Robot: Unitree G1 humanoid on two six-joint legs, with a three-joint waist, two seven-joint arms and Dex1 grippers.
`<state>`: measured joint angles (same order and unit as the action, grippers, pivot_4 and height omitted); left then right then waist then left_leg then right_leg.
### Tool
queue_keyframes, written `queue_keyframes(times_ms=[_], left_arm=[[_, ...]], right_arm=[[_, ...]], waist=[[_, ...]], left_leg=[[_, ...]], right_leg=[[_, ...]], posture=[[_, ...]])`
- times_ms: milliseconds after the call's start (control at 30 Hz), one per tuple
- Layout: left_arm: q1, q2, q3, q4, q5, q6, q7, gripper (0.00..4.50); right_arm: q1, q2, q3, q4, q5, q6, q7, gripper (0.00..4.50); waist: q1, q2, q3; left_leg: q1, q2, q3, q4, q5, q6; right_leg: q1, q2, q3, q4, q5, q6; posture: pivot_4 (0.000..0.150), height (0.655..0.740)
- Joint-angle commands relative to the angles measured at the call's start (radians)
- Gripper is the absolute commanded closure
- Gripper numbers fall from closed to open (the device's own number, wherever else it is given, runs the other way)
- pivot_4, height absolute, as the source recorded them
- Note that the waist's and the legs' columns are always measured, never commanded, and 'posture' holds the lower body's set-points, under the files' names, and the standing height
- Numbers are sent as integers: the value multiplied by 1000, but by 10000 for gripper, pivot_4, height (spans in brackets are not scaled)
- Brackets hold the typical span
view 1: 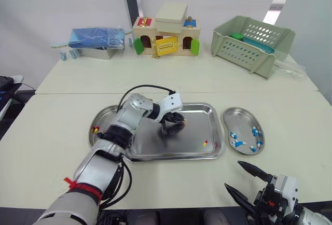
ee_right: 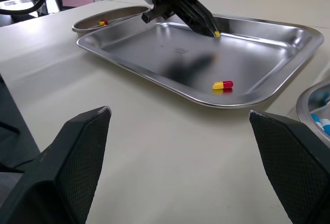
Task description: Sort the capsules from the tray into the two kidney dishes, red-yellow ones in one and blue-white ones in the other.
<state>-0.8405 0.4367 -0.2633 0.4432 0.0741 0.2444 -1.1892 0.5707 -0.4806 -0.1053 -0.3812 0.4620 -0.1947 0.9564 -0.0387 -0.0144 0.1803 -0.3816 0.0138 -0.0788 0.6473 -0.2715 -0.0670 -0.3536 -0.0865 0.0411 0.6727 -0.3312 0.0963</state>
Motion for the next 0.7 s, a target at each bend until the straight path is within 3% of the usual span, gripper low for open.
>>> queue_keyframes(times_ms=[33, 133, 267, 500, 700], left_arm=[[80, 88, 106, -280, -69, 167, 27, 44567], [193, 181, 204, -491, -105, 330, 76, 44567], [308, 261, 291, -638, -146, 464, 136, 44567], [515, 365, 509, -715, -175, 585, 277, 44567], [576, 365, 535, -732, -215, 611, 342, 44567]], right_arm=[[-20, -39, 1, -30, 36, 8, 47, 0], [-53, -70, 10, -5, 51, 16, 90, 0], [-91, -93, 26, 29, 61, 24, 141, 0], [-217, -117, 58, 114, 71, 42, 237, 0], [-247, -116, 54, 149, 75, 45, 260, 0]], waist=[[3, 0, 0], [4, 0, 0], [9, 0, 0], [5, -1, 0], [16, -2, 0]], left_leg=[[0, 0, 0, 0, 0, 0], [0, 0, -1, 1, 0, 0], [0, 0, -1, 2, 0, 0], [0, 0, -1, 2, 0, 0], [0, 0, -1, 2, 0, 0]], right_leg=[[0, 0, 0, 0, 0, 0], [1, 0, 0, 0, 0, 0], [1, 0, 0, 1, 0, 0], [1, 0, 0, 1, 0, 0], [1, 0, -1, 1, 0, -1]], posture=[[1500, 7400], [1500, 7400], [1500, 7400], [1500, 7400], [1500, 7400]])
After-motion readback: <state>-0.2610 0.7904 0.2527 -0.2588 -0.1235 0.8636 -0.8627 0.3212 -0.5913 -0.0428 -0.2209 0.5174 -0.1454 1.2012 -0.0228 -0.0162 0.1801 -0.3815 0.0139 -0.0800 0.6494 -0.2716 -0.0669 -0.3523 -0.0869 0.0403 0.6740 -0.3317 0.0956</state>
